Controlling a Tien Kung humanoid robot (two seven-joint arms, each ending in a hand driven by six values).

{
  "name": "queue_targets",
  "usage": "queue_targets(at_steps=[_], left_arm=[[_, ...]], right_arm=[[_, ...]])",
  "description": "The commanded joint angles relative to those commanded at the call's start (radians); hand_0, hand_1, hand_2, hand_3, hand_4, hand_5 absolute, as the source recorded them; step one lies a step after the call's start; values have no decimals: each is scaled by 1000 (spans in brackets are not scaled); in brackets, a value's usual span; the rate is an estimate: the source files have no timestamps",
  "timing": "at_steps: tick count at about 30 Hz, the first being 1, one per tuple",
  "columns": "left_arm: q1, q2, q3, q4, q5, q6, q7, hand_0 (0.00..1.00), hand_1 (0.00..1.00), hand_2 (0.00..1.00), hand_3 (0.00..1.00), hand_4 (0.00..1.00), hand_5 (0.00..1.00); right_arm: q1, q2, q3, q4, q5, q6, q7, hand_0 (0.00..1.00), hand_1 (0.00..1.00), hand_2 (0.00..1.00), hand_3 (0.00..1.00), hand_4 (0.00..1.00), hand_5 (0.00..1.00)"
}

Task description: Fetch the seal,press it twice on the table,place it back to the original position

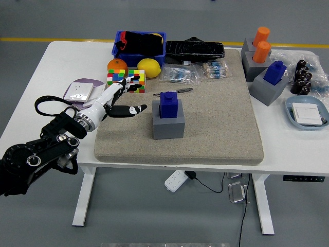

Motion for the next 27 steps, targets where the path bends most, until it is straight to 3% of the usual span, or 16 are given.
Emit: queue_targets(at_steps=[27], left_arm=[[4,-120,3,10,-26,5,5,973,878,863,962,818,106]], right_arm=[[-10,11,2,0,1,0,1,829,741,736,706,791,597]])
